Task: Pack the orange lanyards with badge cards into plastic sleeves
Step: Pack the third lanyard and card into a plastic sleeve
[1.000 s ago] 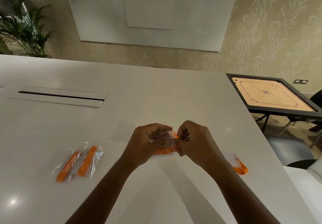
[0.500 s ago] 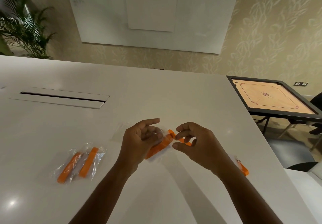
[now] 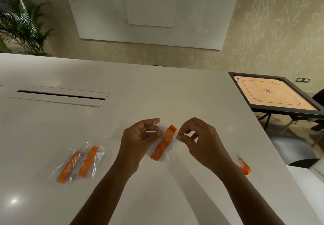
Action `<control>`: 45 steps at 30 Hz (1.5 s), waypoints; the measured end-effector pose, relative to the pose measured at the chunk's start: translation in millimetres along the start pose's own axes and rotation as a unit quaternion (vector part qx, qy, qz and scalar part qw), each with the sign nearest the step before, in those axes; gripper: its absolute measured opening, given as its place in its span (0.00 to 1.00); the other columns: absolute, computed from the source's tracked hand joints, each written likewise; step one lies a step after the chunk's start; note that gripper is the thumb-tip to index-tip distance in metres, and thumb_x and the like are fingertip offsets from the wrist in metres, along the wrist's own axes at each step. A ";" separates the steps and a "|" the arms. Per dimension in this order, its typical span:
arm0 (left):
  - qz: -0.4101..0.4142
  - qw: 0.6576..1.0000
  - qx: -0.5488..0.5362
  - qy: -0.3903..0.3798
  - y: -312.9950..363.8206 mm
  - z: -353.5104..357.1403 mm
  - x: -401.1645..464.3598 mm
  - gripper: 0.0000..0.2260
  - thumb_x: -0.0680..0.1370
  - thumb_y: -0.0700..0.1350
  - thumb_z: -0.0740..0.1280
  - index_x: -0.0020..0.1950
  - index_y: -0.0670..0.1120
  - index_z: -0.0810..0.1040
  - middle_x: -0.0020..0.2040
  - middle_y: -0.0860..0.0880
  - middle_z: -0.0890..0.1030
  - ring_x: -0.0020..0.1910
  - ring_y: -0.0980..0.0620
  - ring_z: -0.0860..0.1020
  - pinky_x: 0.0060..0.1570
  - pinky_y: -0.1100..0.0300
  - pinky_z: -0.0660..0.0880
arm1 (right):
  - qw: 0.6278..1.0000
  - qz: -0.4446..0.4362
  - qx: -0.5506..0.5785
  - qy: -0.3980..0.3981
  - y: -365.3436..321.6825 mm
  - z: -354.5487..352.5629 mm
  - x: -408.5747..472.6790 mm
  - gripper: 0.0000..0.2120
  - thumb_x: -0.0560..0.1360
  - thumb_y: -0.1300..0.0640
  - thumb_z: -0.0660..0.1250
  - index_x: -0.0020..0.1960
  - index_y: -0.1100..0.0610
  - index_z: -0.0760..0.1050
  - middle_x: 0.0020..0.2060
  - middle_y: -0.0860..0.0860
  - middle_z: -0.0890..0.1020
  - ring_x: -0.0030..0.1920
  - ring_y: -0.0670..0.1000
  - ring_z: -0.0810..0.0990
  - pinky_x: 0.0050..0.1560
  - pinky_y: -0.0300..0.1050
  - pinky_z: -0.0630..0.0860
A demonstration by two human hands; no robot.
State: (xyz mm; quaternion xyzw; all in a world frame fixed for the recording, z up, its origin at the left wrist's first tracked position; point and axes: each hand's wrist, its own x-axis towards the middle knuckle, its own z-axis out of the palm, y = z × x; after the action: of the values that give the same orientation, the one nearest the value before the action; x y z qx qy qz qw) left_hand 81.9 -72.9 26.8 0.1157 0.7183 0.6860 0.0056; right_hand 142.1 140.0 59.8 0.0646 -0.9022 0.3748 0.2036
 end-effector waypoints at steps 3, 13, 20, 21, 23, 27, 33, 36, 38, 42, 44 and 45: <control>-0.001 1.000 0.019 -0.004 0.4 -0.9 1.0 0.20 0.68 0.60 0.75 0.58 0.57 0.84 0.54 0.57 0.88 0.54 0.53 0.87 0.55 0.55 0.84 | 1.000 0.011 0.016 -0.002 -0.6 1.8 0.7 0.07 0.76 0.66 0.76 0.43 0.57 0.82 0.41 0.45 0.85 0.44 0.48 0.84 0.44 0.44 0.80; -0.024 1.000 0.019 0.006 -2.3 -5.3 4.1 0.18 0.72 0.55 0.72 0.58 0.49 0.85 0.55 0.48 0.88 0.54 0.46 0.87 0.57 0.46 0.84 | 0.999 0.031 0.043 -0.006 -2.0 6.4 3.9 0.08 0.78 0.70 0.72 0.45 0.59 0.82 0.34 0.46 0.84 0.36 0.48 0.86 0.40 0.41 0.83; -0.027 1.000 0.011 0.001 -6.8 -12.9 5.0 0.17 0.72 0.55 0.72 0.58 0.50 0.84 0.54 0.49 0.88 0.53 0.47 0.87 0.51 0.56 0.85 | 0.997 0.055 0.060 0.006 -5.6 17.1 5.8 0.08 0.79 0.69 0.71 0.45 0.59 0.81 0.35 0.49 0.85 0.36 0.49 0.86 0.40 0.45 0.84; -0.033 0.999 0.011 -0.001 -8.8 -15.3 4.9 0.17 0.72 0.54 0.72 0.59 0.49 0.84 0.54 0.50 0.88 0.53 0.47 0.87 0.51 0.55 0.85 | 0.996 0.062 0.065 0.007 -5.6 19.8 6.2 0.08 0.79 0.69 0.71 0.45 0.58 0.81 0.35 0.48 0.85 0.35 0.49 0.86 0.39 0.43 0.84; -0.049 0.999 0.016 -0.013 -13.8 -19.9 4.3 0.21 0.72 0.55 0.73 0.62 0.47 0.83 0.55 0.49 0.88 0.54 0.46 0.87 0.52 0.50 0.86 | 0.994 0.076 0.074 0.008 -5.3 26.4 6.9 0.09 0.79 0.69 0.71 0.44 0.56 0.80 0.35 0.48 0.85 0.35 0.49 0.86 0.37 0.42 0.84; -0.067 0.996 0.059 -0.025 -26.6 -34.8 -0.6 0.22 0.70 0.57 0.74 0.62 0.52 0.80 0.55 0.52 0.86 0.54 0.48 0.86 0.51 0.53 0.86 | 0.987 0.119 0.109 0.003 -3.0 48.1 8.8 0.12 0.79 0.68 0.71 0.43 0.52 0.80 0.34 0.49 0.86 0.34 0.49 0.87 0.36 0.42 0.85; -0.072 0.985 0.156 -0.026 -46.3 -68.9 -3.0 0.29 0.70 0.59 0.74 0.70 0.54 0.76 0.54 0.58 0.84 0.51 0.56 0.84 0.44 0.69 0.81 | 0.970 0.193 0.147 -0.012 -2.1 103.5 15.4 0.11 0.78 0.66 0.71 0.44 0.51 0.80 0.35 0.48 0.86 0.33 0.50 0.88 0.35 0.48 0.87; -0.088 0.975 0.205 -0.014 -59.6 -90.6 -2.6 0.28 0.74 0.53 0.76 0.73 0.53 0.74 0.55 0.57 0.83 0.50 0.56 0.84 0.40 0.71 0.80 | 0.955 0.229 0.187 -0.026 -5.4 139.8 17.0 0.10 0.78 0.67 0.71 0.45 0.52 0.80 0.36 0.51 0.86 0.33 0.51 0.88 0.36 0.52 0.88; -0.106 0.967 0.233 -0.002 -67.4 -105.2 -4.4 0.31 0.75 0.53 0.78 0.75 0.55 0.71 0.57 0.55 0.83 0.51 0.54 0.84 0.42 0.66 0.83 | 0.945 0.252 0.207 -0.036 -7.8 163.7 16.7 0.10 0.78 0.67 0.70 0.45 0.53 0.80 0.37 0.53 0.86 0.33 0.52 0.88 0.33 0.48 0.86; -0.116 0.942 0.314 0.021 -78.0 -130.7 -10.5 0.36 0.73 0.61 0.76 0.78 0.55 0.68 0.62 0.52 0.82 0.56 0.50 0.83 0.52 0.53 0.84 | 0.922 0.291 0.247 -0.068 -15.8 209.9 18.6 0.09 0.78 0.69 0.69 0.46 0.57 0.80 0.39 0.56 0.86 0.34 0.53 0.89 0.32 0.44 0.85; -0.110 0.927 0.359 0.030 -81.7 -138.9 -13.3 0.37 0.74 0.62 0.74 0.79 0.53 0.66 0.65 0.50 0.82 0.59 0.48 0.82 0.58 0.50 0.81 | 0.915 0.306 0.250 -0.081 -19.7 229.0 20.2 0.09 0.77 0.70 0.68 0.47 0.58 0.80 0.39 0.57 0.86 0.34 0.55 0.89 0.33 0.46 0.86; -0.109 0.921 0.372 0.033 -83.5 -142.1 -14.6 0.37 0.75 0.62 0.74 0.80 0.52 0.66 0.66 0.49 0.81 0.61 0.47 0.81 0.61 0.49 0.80 | 0.913 0.312 0.249 -0.087 -21.3 237.4 20.7 0.09 0.77 0.70 0.67 0.47 0.58 0.80 0.39 0.56 0.86 0.34 0.56 0.89 0.33 0.47 0.86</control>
State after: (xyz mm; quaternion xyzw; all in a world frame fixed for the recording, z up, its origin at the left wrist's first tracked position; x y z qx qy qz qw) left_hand 59.2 -217.9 -49.5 0.0082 0.9296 0.3683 0.0132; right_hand 53.2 -41.2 -68.8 -0.1392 -0.7677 0.6249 -0.0255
